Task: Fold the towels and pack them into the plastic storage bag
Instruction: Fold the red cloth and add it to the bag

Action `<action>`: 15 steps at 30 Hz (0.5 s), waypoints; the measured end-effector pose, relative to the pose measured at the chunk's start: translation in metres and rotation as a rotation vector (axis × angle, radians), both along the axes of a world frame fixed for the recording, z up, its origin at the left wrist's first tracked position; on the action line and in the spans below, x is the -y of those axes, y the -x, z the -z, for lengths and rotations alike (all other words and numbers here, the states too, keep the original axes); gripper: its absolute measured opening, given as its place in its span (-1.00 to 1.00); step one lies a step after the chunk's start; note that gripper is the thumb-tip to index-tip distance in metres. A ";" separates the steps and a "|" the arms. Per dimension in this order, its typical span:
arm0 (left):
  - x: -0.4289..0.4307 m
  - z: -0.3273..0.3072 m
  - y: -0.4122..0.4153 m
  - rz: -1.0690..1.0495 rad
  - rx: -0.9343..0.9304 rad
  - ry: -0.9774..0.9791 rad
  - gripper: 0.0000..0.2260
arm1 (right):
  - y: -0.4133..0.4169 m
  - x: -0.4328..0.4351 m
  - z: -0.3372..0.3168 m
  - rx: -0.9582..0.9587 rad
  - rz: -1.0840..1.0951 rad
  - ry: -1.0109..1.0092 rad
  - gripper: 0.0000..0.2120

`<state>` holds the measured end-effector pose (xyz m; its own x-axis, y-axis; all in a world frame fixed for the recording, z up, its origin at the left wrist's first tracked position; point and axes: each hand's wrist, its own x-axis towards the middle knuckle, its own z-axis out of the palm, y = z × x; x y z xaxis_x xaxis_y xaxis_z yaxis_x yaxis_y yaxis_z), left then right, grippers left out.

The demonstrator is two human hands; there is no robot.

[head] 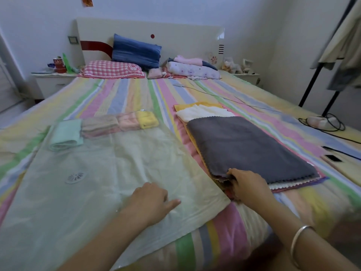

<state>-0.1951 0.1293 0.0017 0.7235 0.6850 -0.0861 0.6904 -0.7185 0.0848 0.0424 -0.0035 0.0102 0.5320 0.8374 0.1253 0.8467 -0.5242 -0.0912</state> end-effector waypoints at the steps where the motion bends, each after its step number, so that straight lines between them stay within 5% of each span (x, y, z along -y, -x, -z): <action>1: 0.002 -0.002 -0.005 -0.005 0.027 -0.018 -0.45 | -0.004 0.000 0.001 -0.018 -0.026 0.016 -0.72; 8: 0.012 -0.010 -0.024 -0.051 -0.101 0.047 -0.48 | -0.010 0.001 0.000 -0.100 -0.164 0.147 -0.58; 15: 0.016 -0.024 -0.039 -0.049 -0.176 -0.068 -0.62 | -0.002 -0.003 -0.002 -0.263 0.026 -0.080 -0.65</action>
